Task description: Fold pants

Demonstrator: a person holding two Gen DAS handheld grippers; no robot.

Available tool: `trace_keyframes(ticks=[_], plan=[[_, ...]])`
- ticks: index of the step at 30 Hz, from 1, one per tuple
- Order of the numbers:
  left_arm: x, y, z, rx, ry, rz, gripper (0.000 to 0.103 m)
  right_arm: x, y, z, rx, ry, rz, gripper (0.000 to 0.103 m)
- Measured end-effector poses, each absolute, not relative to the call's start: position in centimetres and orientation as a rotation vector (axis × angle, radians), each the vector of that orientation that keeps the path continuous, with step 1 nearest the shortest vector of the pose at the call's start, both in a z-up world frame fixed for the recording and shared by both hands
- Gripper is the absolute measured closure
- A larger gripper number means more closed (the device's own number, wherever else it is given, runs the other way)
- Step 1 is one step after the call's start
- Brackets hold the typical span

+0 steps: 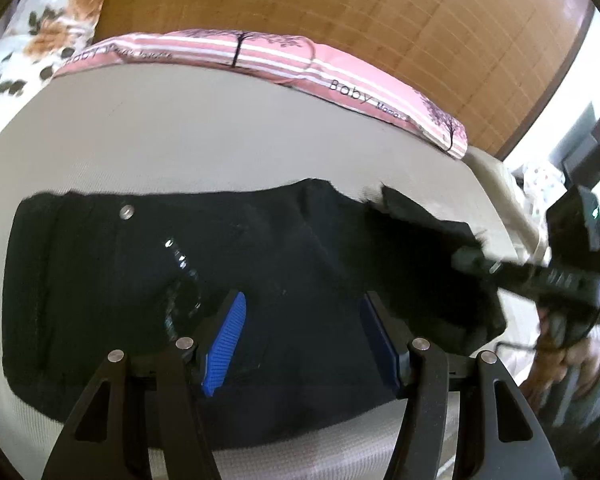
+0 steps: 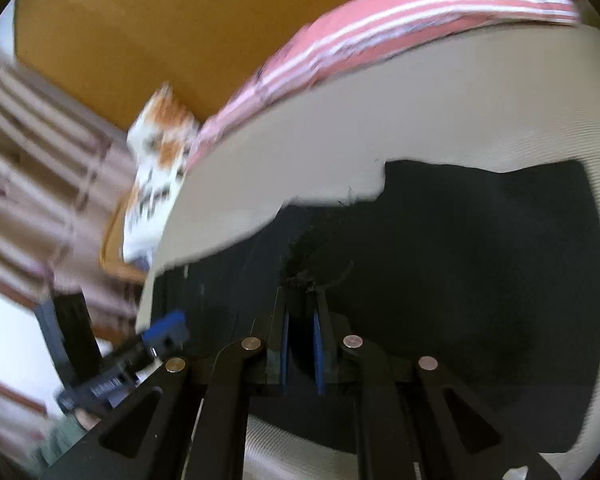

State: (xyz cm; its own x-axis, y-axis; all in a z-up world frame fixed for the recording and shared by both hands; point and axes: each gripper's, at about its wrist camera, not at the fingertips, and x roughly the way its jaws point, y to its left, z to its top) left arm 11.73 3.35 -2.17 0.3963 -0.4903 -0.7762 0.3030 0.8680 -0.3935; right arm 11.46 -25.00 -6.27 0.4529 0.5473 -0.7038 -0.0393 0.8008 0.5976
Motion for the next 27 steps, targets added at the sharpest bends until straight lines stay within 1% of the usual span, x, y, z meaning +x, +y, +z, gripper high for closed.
trace_keyframes(ticks=[8, 10, 11, 12, 15, 20, 27], plan=[[10.9, 3.7, -2.6, -0.258, 1.087, -0.563, 0.043, 9.7, -18.7, -9.6, 0.293, 1.175, 0.436, 0.092], [10.9, 3.1, -2.8, -0.267, 1.106, -0.584, 0.043, 9.5, -18.4, -10.0, 0.273, 1.182, 0.439, 0.088], [10.8, 2.8, -3.0, -0.271, 1.117, -0.594, 0.043, 9.5, -18.4, -9.9, 0.278, 1.185, 0.441, 0.084], [10.8, 2.3, -3.2, -0.279, 1.135, -0.611, 0.043, 9.3, -18.6, -9.8, 0.287, 1.188, 0.444, 0.077], [10.7, 1.6, -3.6, -0.313, 1.181, -0.638, 0.043, 8.5, -19.8, -8.4, 0.334, 1.164, 0.455, 0.066], [11.0, 0.7, -4.9, -0.428, 1.305, -0.701, 0.043, 6.9, -24.7, -5.8, 0.437, 1.067, 0.357, 0.059], [12.0, -0.3, -7.5, -0.546, 1.442, -0.684, 0.043, 4.9, -31.0, -6.0, 0.593, 1.027, 0.228, 0.059]])
